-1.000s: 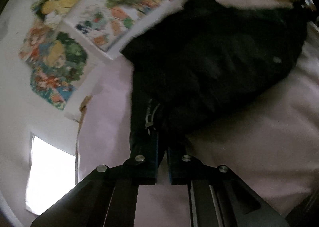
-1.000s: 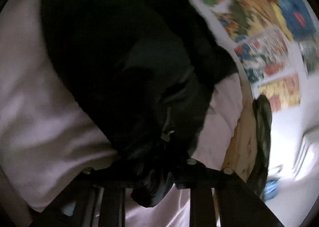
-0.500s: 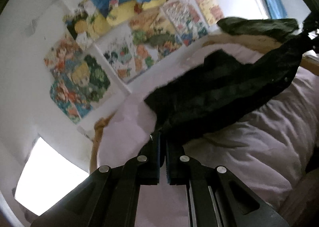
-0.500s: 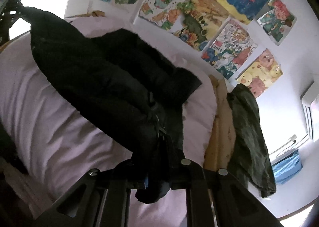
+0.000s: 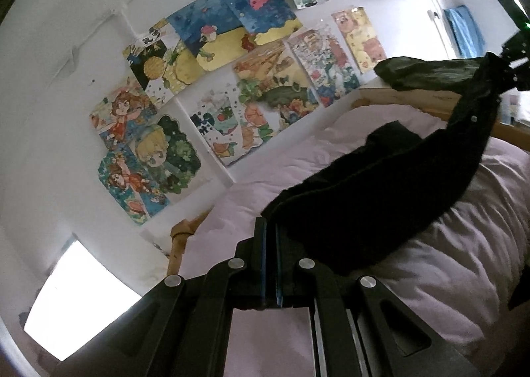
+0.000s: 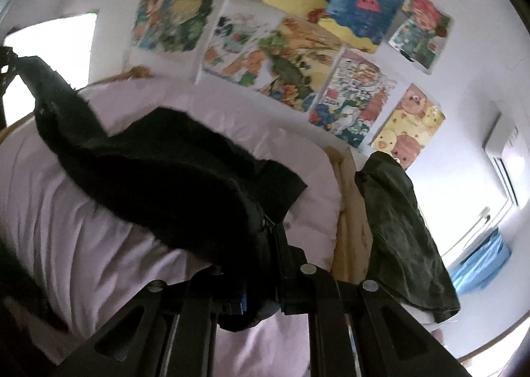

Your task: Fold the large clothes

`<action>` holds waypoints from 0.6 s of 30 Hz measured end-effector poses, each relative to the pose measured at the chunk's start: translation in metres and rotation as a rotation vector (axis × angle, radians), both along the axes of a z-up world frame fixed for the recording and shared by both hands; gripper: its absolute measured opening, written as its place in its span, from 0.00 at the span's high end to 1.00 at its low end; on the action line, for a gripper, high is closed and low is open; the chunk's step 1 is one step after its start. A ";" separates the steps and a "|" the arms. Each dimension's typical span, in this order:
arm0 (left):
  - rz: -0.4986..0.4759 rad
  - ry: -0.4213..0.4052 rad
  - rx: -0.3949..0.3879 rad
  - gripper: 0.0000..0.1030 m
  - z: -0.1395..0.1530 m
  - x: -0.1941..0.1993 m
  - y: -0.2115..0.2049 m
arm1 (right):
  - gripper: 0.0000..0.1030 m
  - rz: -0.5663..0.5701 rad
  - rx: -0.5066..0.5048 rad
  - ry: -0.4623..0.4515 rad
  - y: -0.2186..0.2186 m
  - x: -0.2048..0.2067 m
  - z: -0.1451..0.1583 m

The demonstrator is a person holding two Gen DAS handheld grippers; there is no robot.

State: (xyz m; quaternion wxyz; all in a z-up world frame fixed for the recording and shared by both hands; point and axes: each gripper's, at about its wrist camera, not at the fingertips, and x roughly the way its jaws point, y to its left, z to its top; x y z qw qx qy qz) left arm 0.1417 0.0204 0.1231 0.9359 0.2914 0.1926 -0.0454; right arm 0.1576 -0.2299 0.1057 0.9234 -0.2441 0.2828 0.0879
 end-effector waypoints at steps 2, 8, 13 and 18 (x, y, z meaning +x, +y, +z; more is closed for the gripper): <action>0.017 -0.008 -0.001 0.96 0.003 0.017 -0.002 | 0.88 -0.017 0.022 -0.017 -0.001 0.012 0.001; 0.090 -0.051 -0.035 0.96 0.017 0.080 -0.001 | 0.88 -0.083 0.107 -0.043 -0.004 0.074 0.017; 0.164 -0.060 -0.033 0.96 0.022 0.134 0.001 | 0.88 -0.109 0.117 -0.071 0.001 0.130 0.021; 0.202 -0.069 -0.027 0.96 0.019 0.181 0.002 | 0.88 -0.118 0.107 -0.092 0.002 0.178 0.014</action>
